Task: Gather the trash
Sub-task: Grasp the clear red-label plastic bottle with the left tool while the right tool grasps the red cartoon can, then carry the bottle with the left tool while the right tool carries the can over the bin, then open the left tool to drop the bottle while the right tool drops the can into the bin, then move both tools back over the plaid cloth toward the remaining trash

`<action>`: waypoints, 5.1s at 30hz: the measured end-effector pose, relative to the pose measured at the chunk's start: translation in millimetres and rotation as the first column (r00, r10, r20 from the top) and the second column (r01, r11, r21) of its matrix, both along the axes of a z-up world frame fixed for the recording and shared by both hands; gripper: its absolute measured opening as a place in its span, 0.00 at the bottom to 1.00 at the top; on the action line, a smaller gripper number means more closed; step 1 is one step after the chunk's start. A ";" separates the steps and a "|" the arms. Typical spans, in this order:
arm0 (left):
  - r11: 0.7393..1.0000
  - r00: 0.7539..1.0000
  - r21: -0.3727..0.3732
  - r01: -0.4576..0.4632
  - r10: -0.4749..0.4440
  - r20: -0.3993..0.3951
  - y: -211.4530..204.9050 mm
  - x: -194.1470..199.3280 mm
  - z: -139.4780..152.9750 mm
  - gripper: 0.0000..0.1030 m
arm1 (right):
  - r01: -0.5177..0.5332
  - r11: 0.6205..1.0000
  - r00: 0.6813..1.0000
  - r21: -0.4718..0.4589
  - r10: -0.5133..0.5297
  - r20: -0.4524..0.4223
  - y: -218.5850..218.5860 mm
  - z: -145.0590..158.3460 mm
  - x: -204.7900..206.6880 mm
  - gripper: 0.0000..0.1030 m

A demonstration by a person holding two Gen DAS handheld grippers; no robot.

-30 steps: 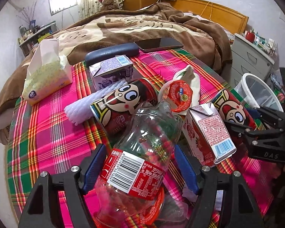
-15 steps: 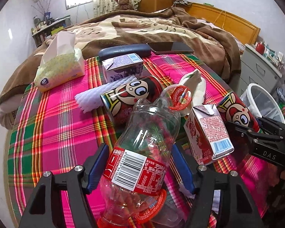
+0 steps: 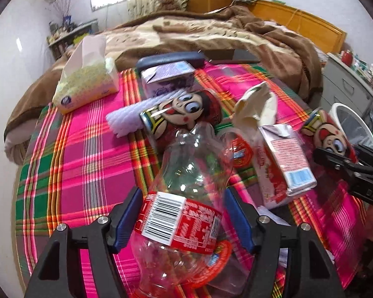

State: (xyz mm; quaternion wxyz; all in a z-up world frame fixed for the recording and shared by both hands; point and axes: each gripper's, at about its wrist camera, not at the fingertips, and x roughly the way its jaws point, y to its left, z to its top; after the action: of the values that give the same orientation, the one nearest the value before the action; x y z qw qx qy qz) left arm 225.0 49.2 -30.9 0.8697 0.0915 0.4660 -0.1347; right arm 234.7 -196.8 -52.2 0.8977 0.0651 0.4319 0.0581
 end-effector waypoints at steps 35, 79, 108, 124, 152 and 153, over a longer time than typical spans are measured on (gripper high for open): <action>0.994 0.993 -0.113 0.005 0.008 0.114 -24.8 -45.2 64.8 0.67 | 0.039 0.999 0.992 0.019 -0.041 0.119 -28.1 38.7 -29.3 0.52; 0.912 0.935 -0.213 0.350 -0.353 0.024 -316.2 -63.7 35.6 0.67 | 0.392 0.920 0.920 -0.020 -0.392 0.030 -213.2 8.6 -73.4 0.53; 0.937 0.959 -0.205 0.282 -0.273 0.072 -297.5 -69.3 41.4 0.71 | 0.391 0.920 0.915 0.001 -0.390 0.101 -209.7 28.7 -82.8 0.67; 0.957 0.981 -0.232 0.171 -0.144 0.128 -214.7 -91.2 62.3 0.71 | 0.299 0.954 0.940 0.009 -0.296 0.169 -155.3 47.3 -82.4 0.67; 0.954 0.967 -0.223 -0.199 0.228 0.113 -25.1 -112.0 39.2 0.71 | 0.042 0.999 0.987 -0.002 -0.041 0.153 -38.2 35.1 -52.0 0.67; 0.952 0.966 -0.224 -0.211 0.238 0.102 -18.9 -112.6 34.5 0.71 | 0.035 0.999 0.988 0.002 -0.035 0.153 -35.0 34.8 -50.7 0.67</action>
State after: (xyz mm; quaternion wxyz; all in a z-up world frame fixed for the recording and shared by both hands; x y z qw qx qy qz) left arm 112.4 30.3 3.6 0.9121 -0.0465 0.3998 -0.0774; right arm 183.9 -231.8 -17.4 0.9291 0.0676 0.3607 0.0469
